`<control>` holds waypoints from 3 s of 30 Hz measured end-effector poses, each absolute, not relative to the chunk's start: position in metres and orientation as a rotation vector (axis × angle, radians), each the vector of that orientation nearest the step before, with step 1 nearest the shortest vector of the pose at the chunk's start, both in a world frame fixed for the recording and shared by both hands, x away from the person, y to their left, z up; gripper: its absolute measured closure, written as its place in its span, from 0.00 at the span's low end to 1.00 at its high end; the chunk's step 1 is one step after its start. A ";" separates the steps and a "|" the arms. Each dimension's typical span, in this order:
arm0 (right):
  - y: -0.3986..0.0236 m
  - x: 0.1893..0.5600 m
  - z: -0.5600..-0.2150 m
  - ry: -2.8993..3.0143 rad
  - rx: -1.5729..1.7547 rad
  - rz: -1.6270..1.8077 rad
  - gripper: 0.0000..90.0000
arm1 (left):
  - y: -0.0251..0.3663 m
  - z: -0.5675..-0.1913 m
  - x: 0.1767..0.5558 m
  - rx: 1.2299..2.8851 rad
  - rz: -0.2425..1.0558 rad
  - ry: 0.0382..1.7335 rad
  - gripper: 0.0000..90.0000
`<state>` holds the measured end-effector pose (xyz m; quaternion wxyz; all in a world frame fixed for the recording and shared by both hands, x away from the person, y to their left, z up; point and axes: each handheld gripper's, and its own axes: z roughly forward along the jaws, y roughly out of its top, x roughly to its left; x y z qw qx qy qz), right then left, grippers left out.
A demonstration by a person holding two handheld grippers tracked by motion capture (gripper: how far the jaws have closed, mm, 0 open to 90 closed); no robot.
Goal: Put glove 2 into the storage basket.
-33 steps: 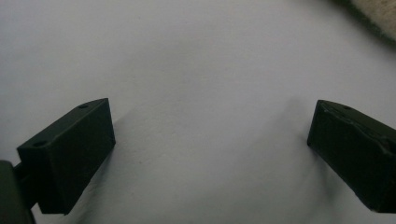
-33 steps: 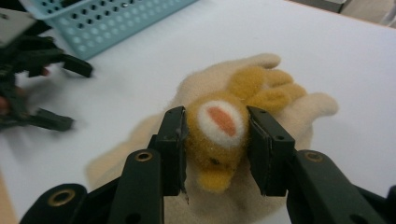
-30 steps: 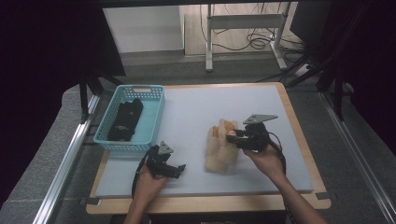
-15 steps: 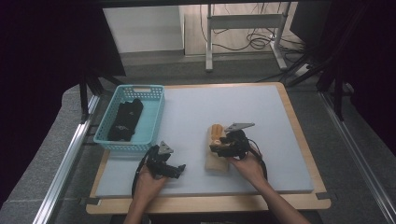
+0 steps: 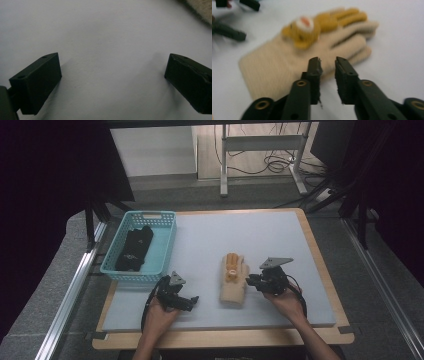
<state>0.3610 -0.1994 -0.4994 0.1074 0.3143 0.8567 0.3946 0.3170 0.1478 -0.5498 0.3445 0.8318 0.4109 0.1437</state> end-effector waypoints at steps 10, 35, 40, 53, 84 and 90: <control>-0.193 0.343 -0.528 2.642 0.849 1.147 0.98 | 0.148 -0.550 0.317 2.159 0.375 1.067 0.02; -0.116 0.349 -0.533 2.645 0.702 1.152 0.95 | 0.166 -0.551 0.315 2.142 0.398 1.131 0.00; -0.111 0.352 -0.535 2.633 0.704 1.168 0.92 | 0.165 -0.551 0.314 2.138 0.406 1.140 0.00; -0.165 0.357 -0.517 2.527 0.820 1.129 0.64 | 0.166 -0.551 0.314 2.135 0.406 1.134 0.00; -0.266 0.372 -0.531 2.365 1.070 0.971 0.11 | 0.168 -0.548 0.314 2.149 0.382 1.121 0.02; -0.266 0.372 -0.531 2.363 1.070 0.969 0.11 | 0.159 -0.532 0.315 2.115 0.330 1.058 0.02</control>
